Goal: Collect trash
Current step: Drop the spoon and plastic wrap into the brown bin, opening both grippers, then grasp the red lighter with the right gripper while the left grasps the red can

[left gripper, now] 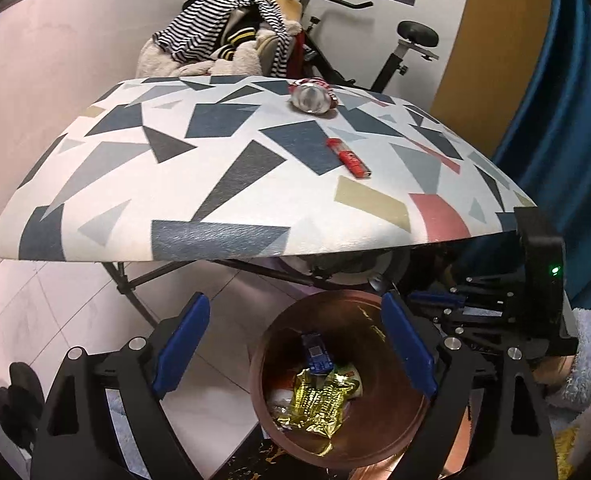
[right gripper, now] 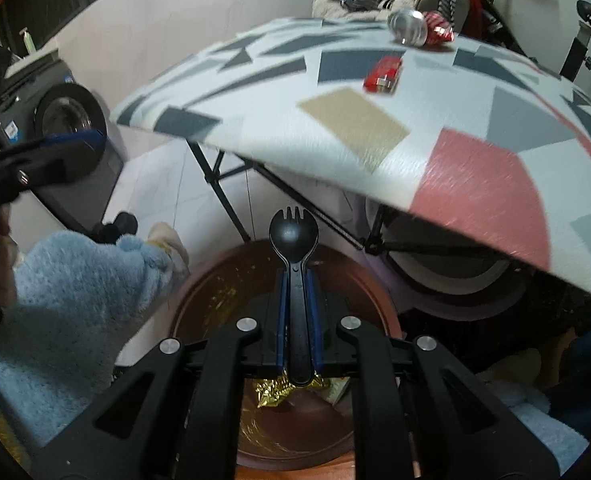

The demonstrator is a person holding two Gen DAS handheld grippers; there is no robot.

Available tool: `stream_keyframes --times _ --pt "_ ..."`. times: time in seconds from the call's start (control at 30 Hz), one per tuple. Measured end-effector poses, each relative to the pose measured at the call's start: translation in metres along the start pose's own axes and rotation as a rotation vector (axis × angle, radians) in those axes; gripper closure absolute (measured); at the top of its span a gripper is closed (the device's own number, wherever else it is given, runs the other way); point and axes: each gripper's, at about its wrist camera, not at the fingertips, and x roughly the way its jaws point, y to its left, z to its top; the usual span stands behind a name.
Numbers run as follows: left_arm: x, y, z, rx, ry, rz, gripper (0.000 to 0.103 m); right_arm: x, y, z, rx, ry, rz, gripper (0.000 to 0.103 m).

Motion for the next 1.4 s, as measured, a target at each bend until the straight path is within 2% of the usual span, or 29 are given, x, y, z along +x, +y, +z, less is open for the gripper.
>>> stream_keyframes --times 0.4,0.43,0.5,0.57,0.63,0.67,0.73,1.0,1.23,1.4 --pt "0.001 0.016 -0.003 -0.066 -0.003 0.024 0.015 0.025 -0.007 -0.008 0.032 0.08 -0.019 0.089" --pt "0.001 0.016 -0.004 -0.068 -0.003 0.024 0.015 0.025 -0.007 -0.008 0.037 0.084 -0.025 0.087" --pt "0.001 0.017 -0.004 -0.069 -0.003 0.026 0.015 0.025 -0.008 -0.008 0.04 0.086 -0.021 0.071" --pt "0.001 0.018 -0.004 -0.075 -0.004 0.027 0.015 0.024 -0.007 -0.007 0.032 0.073 -0.031 0.04" --pt "0.0 0.02 -0.003 -0.086 -0.007 0.028 0.015 0.02 -0.003 -0.007 0.014 0.058 -0.04 0.029" --pt "0.0 0.021 -0.003 -0.092 -0.008 0.029 0.015 0.017 -0.002 -0.006 0.006 0.049 -0.048 0.018" --pt "0.001 0.024 -0.002 -0.101 -0.007 0.03 0.015 0.009 0.004 -0.005 -0.021 0.013 -0.074 0.008" --pt "0.001 0.026 0.008 -0.082 -0.009 0.066 0.015 -0.023 0.004 0.013 -0.044 -0.077 -0.106 0.006" --pt "0.002 0.034 0.025 -0.075 -0.035 0.083 0.015 -0.041 -0.016 0.063 -0.005 -0.126 -0.134 0.006" --pt "0.004 0.041 0.037 -0.093 -0.048 0.093 0.015 -0.033 -0.041 0.101 0.051 -0.132 -0.106 0.007"
